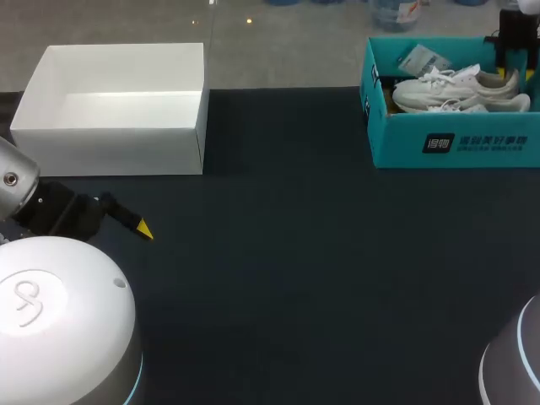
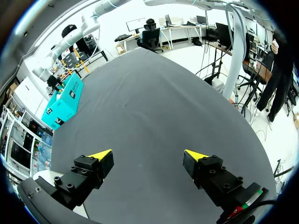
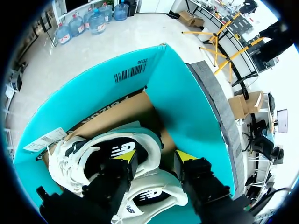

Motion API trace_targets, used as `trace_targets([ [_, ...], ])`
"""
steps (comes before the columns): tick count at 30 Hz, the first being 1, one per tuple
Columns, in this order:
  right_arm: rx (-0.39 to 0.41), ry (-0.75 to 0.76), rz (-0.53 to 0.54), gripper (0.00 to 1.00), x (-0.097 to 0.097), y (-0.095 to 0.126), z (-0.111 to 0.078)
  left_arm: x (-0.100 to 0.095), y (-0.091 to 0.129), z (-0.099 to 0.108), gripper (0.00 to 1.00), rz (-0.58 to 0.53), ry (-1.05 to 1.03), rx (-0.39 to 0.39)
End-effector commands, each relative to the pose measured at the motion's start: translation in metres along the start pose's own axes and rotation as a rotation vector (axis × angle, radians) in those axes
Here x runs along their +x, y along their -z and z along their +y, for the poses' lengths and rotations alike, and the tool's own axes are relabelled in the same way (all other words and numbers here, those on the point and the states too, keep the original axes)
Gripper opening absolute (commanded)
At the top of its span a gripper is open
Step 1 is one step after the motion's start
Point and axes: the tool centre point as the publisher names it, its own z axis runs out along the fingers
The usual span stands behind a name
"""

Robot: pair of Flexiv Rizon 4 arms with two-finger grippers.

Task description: Take the shoe out of the shoebox, open the shoe tongue, remove and reinsert the insole, then place the shoe into the shoebox

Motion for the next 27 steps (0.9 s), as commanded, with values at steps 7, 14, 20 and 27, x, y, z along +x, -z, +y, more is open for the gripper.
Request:
trace_targets([
  [7, -0.019, 0.005, 0.024, 0.58, -0.001, 0.023, -0.012, 0.000, 0.000, 0.000, 1.00, 0.002, 0.000, -0.003],
  [14, -0.007, 0.013, 0.064, 1.00, -0.004, 0.071, -0.042, 0.000, 0.000, 0.000, 1.00, 0.002, 0.000, -0.003],
  [20, 0.001, 0.023, 0.084, 1.00, -0.004, 0.086, -0.071, 0.000, 0.000, 0.000, 1.00, 0.002, 0.000, -0.003],
  [27, 0.029, 0.035, 0.102, 1.00, -0.002, 0.108, -0.100, 0.000, 0.000, 0.000, 1.00, 0.002, 0.000, -0.003],
])
